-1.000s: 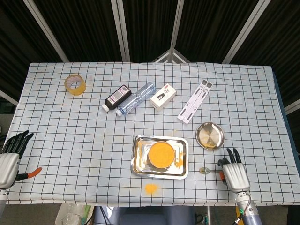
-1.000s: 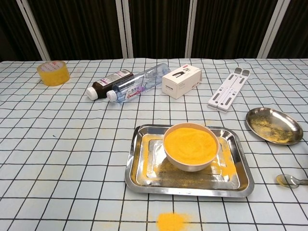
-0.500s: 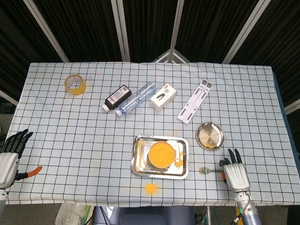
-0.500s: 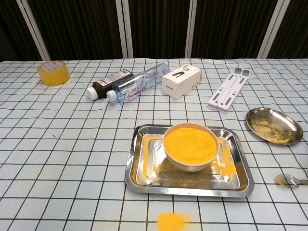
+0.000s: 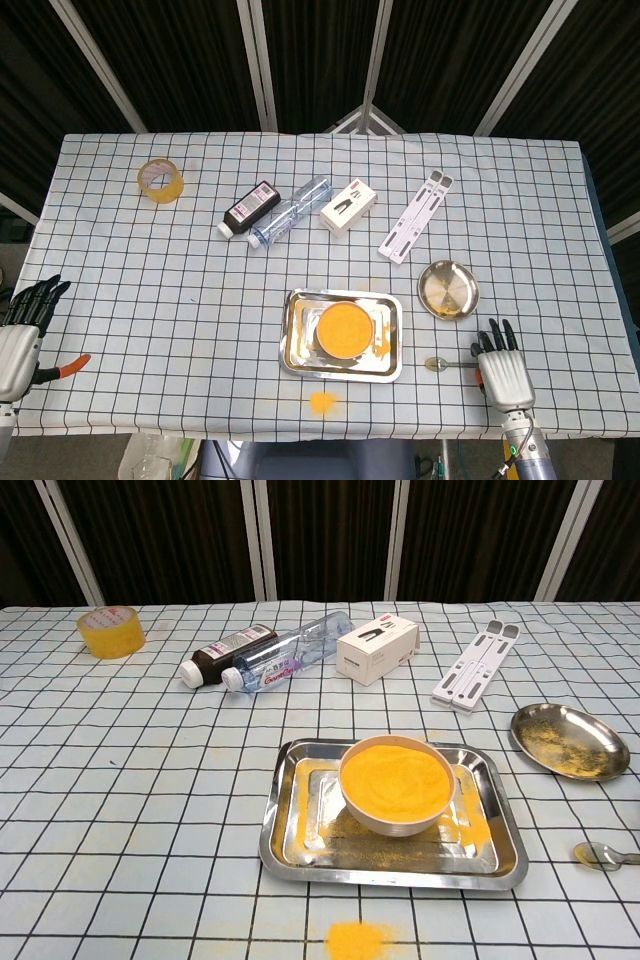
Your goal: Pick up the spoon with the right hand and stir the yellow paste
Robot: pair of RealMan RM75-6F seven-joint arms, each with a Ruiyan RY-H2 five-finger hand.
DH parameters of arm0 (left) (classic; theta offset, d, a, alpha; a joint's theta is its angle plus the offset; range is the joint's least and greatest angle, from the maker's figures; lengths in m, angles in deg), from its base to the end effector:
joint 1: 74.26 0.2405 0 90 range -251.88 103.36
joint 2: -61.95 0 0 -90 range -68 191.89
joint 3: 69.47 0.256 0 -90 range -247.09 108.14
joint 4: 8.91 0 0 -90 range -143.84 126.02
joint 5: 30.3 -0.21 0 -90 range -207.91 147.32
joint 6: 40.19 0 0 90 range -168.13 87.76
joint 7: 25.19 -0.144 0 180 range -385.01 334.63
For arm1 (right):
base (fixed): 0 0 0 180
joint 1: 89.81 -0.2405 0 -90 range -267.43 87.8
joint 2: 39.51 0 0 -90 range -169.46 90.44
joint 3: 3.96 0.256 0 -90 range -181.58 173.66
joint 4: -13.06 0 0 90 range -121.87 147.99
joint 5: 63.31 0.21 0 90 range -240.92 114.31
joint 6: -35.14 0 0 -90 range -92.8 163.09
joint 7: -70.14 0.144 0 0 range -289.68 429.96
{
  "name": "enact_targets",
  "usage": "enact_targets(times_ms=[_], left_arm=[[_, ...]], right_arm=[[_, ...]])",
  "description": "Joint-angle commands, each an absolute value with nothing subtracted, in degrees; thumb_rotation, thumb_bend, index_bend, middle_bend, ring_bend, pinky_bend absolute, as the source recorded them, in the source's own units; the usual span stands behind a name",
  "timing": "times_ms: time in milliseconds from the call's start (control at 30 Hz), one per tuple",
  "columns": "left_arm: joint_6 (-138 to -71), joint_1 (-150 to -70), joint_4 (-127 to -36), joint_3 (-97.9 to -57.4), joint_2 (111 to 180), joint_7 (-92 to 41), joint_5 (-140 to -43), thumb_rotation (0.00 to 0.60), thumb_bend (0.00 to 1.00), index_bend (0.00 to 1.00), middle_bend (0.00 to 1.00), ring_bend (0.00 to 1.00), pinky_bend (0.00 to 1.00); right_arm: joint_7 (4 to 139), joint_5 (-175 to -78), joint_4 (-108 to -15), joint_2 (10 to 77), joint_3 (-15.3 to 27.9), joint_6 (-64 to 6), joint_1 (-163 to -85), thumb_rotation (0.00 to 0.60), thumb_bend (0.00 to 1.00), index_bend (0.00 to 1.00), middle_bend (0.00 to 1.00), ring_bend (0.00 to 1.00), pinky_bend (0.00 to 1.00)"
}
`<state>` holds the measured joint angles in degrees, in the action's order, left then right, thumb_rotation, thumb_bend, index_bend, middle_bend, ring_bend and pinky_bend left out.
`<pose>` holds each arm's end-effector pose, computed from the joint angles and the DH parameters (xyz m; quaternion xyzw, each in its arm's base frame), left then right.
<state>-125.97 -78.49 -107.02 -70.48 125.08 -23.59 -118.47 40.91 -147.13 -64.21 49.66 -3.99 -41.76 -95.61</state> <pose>-0.2908 0.1693 0.1511 -0.5872 -0.4209 -0.4183 0.5506 -0.3118 -0.1717 0.0118 0.7000 -0.3288 0.2360 0.5884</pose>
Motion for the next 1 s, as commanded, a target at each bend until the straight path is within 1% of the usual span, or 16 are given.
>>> enact_targets(times_ms=[33, 267, 500, 1000], left_arm=[[-125.9, -78.5, -107.0, -70.5, 125.1, -23.6, -118.4, 0.600, 0.00, 0.00, 0.00, 0.00, 0.00], [-125.8, -78.5, -107.1, -70.5, 125.2, -23.9, -118.2, 0.600, 0.00, 0.00, 0.00, 0.00, 0.00], [-125.8, -78.5, -107.2, -70.5, 125.1, -23.9, -118.2, 0.600, 0.00, 0.00, 0.00, 0.00, 0.00], [-125.7, -78.6, -107.2, -70.5, 125.1, -23.9, -118.1, 0.600, 0.00, 0.00, 0.00, 0.00, 0.00]], right_arm=[[40.9, -146.9, -64.0, 49.9, -4.0, -41.6, -95.7, 0.600, 0.46, 0.46, 0.26, 0.00, 0.00], [40.6, -146.3, -63.6, 50.1, -4.1, -41.0, -95.8, 0.600, 0.46, 0.46, 0.26, 0.00, 0.00], [40.8, -145.9, -62.5, 50.5, -4.0, -40.9, -95.9, 0.600, 0.46, 0.50, 0.26, 0.00, 0.00], [41.2, -145.5, -60.7, 51.2, -4.1, -40.7, -96.1, 0.600, 0.46, 0.50, 0.26, 0.00, 0.00]])
